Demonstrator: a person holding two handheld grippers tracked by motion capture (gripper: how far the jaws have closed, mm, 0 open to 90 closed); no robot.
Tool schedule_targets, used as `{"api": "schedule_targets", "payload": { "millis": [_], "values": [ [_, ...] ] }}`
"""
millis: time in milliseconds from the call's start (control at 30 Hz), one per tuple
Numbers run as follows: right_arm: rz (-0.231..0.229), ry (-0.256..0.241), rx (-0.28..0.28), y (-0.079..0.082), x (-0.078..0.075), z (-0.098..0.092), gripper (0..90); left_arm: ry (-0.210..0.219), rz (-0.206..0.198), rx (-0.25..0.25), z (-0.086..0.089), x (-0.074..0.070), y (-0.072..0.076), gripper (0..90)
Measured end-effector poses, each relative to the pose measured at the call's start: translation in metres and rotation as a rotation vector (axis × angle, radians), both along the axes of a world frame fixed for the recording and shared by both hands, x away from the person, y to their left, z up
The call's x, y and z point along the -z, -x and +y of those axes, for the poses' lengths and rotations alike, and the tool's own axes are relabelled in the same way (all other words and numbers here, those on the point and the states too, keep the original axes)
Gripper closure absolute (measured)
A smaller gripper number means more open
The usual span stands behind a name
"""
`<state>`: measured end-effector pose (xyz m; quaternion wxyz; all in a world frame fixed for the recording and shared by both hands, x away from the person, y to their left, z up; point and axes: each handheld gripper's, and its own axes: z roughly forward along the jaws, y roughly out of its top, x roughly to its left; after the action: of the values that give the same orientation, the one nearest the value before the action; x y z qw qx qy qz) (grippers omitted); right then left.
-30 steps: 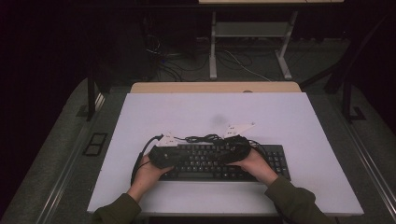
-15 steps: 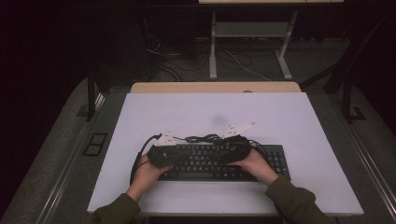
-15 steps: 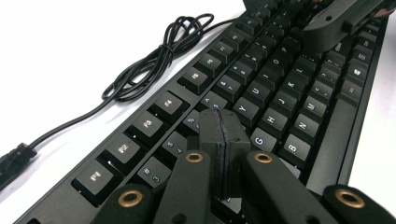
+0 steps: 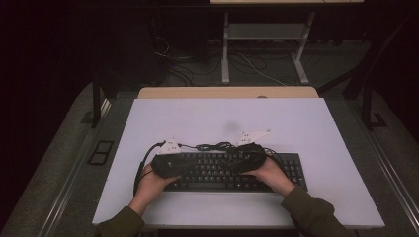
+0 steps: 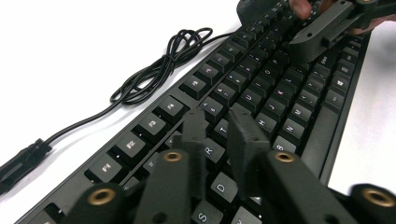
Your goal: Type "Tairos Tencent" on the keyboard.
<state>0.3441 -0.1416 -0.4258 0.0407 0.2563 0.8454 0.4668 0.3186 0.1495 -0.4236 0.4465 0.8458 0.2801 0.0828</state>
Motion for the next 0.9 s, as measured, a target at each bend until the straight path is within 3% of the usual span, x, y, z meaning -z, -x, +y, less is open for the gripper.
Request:
{"api": "schedule_targets", "payload": {
  "millis": [800,900],
  "values": [
    [-0.001,-0.003,0.008,-0.0002,-0.0011,-0.0039,35.8,0.022,-0.018,-0.032,0.0107,0.0013,0.0047,16.7],
    [0.005,0.003,0.011,-0.0002,-0.001,-0.0049,38.7,0.027,-0.016,-0.03,0.0106,0.0019,0.0049,13.3]
  ]
}}
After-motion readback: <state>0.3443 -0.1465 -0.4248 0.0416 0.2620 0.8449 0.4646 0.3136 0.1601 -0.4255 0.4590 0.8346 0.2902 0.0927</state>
